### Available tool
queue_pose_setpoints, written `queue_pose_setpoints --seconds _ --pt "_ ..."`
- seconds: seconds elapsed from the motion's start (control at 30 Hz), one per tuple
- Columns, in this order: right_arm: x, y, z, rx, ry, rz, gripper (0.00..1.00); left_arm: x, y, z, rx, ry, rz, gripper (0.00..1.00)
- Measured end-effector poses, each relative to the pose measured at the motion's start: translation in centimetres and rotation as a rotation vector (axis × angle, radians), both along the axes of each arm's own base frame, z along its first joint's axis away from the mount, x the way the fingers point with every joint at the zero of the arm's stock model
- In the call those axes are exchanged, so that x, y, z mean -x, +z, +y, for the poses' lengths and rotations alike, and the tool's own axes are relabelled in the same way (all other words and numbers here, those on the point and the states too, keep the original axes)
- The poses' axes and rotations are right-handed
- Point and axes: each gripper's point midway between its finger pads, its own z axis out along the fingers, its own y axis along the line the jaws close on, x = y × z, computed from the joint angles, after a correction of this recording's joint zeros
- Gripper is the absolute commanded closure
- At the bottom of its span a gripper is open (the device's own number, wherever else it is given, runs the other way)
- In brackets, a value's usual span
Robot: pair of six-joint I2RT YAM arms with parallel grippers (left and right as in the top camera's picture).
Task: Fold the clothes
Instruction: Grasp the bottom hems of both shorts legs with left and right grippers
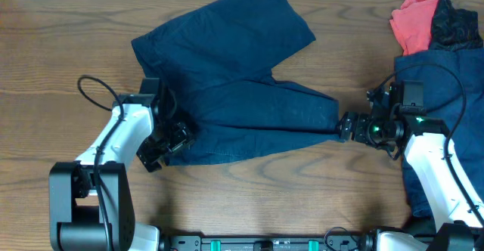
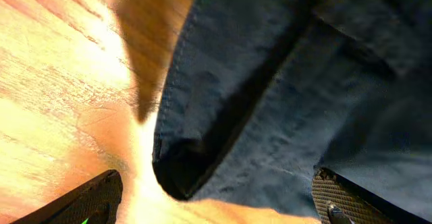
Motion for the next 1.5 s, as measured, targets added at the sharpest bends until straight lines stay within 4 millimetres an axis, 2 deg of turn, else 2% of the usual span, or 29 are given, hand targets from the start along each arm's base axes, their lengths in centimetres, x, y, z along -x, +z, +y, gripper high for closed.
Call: queue_pose_setpoints --seconds 0.07,0.1,0.2,0.47,0.7,0.83,1.17,1.23,1.27,1.3,1.5 --pt "-0.1 0.0 -0.1 0.005 -0.008 -0.004 0.24 0.0 -0.4 0.0 -0.002 0.024 -0.022 0.08" --pt "-0.1 0.0 -0.2 0.005 -0.013 0.0 0.26 0.1 -0.4 0.0 -0.003 0.035 -0.032 0.08" --pt "0.3 -0.2 -0.2 -0.001 -0.048 0.026 0.27 0.2 0.2 0.0 -0.001 0.059 -0.093 0.08" --pt "1.1 -0.6 0.1 0.024 -0.158 0.09 0.26 -1.1 3.6 0.0 0.013 0.098 -0.302 0.08" --pt "1.5 -0.7 2.2 0.016 -0.185 0.114 0.25 0.4 2.0 0.1 0.011 0.148 -0.276 0.09" --pt "1.6 -0.8 2.6 0.012 -0.205 0.123 0.25 0.7 1.0 0.0 0.017 0.173 -0.28 0.11" --pt "1.9 -0.9 2.5 0.011 -0.236 0.143 0.25 1.4 -1.3 0.0 0.026 0.247 -0.29 0.44" --pt "1.9 -0.9 2.5 0.009 -0.241 0.144 0.25 1.4 -1.4 0.0 0.027 0.252 -0.29 0.6" --pt "1.9 -0.9 2.5 0.008 -0.244 0.145 0.25 1.4 -1.4 0.0 0.027 0.251 -0.292 0.74" --pt "1.9 -0.9 2.4 0.008 -0.247 0.146 0.26 1.4 -1.3 0.0 0.028 0.254 -0.292 0.94" --pt "2.9 -1.1 2.3 0.01 -0.279 0.19 0.26 1.3 -1.3 0.0 0.028 0.259 -0.295 0.94"
